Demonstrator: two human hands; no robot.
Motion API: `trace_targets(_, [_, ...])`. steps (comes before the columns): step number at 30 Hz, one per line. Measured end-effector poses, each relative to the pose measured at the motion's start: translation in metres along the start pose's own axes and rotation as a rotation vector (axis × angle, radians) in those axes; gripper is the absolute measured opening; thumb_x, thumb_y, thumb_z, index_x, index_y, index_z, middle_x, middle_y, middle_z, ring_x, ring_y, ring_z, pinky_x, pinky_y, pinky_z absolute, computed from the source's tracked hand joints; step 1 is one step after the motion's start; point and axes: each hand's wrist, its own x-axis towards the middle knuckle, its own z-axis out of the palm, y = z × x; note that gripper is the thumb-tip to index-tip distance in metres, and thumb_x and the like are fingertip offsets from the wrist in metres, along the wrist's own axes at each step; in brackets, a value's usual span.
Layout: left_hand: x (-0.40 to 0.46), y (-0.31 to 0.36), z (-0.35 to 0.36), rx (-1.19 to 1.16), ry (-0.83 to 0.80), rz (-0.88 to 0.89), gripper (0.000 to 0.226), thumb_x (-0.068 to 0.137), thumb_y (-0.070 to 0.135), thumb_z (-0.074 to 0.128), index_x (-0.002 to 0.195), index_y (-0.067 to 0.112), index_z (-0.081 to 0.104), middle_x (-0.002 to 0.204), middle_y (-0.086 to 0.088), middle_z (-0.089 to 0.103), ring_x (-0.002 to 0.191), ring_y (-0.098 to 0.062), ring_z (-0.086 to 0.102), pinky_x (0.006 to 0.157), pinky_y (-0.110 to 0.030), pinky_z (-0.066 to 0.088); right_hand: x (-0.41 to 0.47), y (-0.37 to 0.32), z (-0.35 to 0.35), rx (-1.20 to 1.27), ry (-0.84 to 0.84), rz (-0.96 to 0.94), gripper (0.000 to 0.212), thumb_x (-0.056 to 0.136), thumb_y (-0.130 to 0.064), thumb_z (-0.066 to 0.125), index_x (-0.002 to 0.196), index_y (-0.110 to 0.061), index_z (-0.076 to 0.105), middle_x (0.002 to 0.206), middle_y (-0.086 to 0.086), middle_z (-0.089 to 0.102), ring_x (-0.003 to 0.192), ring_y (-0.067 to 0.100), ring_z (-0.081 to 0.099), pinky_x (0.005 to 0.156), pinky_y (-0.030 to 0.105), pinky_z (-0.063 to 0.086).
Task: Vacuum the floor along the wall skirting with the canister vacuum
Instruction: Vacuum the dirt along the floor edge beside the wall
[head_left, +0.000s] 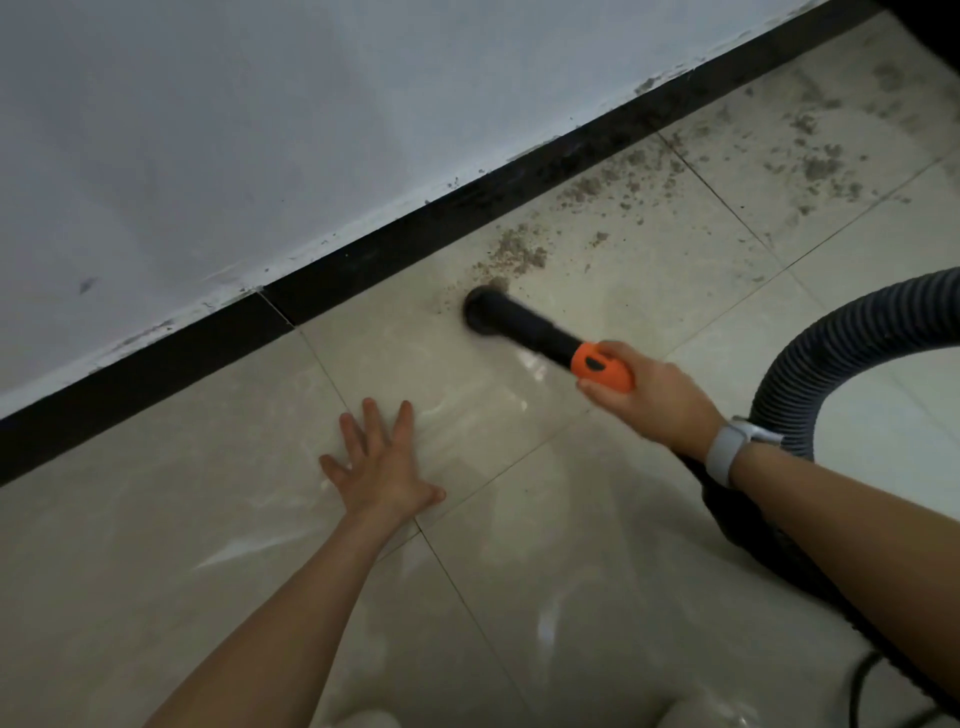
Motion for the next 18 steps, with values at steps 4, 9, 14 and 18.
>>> trace_targets(4, [0.0, 0.0, 0.001, -0.019, 0.008, -0.005, 0.112, 0.076, 0.047, 0.072, 0.149, 0.034, -0.012, 0.153, -0.005, -0.032, 0.141, -0.031, -0.027, 0.112, -0.062, 0.001, 0.015, -0.002, -0.019, 0.137, 0.124, 0.071, 0.046, 0.085, -0.052, 0.057, 0.125, -0.03, 0.049, 0.093, 0.011, 0.068, 0.066, 0.033, 0.064, 0.068, 0.046, 0.057])
trace_targets(9, [0.0, 0.002, -0.001, -0.011, 0.008, -0.007, 0.113, 0.075, 0.045, 0.073, 0.149, 0.033, -0.013, 0.154, -0.005, -0.031, 0.141, -0.033, -0.026, 0.112, -0.063, 0.002, -0.008, -0.033, 0.009, 0.033, -0.088, -0.117, 0.052, 0.086, -0.052, 0.057, 0.133, -0.033, 0.044, 0.107, 0.01, 0.067, 0.091, 0.033, 0.064, 0.078, 0.038, 0.051])
trace_targets(14, [0.0, 0.0, 0.001, -0.009, 0.004, -0.003, 0.112, 0.076, 0.047, 0.072, 0.149, 0.034, -0.013, 0.153, -0.005, -0.031, 0.141, -0.032, -0.026, 0.112, -0.062, 0.002, 0.013, -0.027, 0.008, -0.042, 0.016, -0.034, 0.054, 0.088, -0.053, 0.054, 0.136, -0.031, 0.041, 0.11, 0.013, 0.065, 0.097, 0.036, 0.062, 0.073, 0.032, 0.043])
trace_targets(18, [0.001, 0.0, 0.001, -0.006, 0.011, -0.014, 0.113, 0.075, 0.047, 0.073, 0.149, 0.035, -0.012, 0.153, -0.004, -0.031, 0.141, -0.031, -0.026, 0.112, -0.062, 0.002, 0.028, -0.017, -0.012, 0.065, 0.137, 0.097, 0.053, 0.086, -0.056, 0.053, 0.132, -0.031, 0.043, 0.095, 0.012, 0.067, 0.076, 0.036, 0.064, 0.073, 0.042, 0.055])
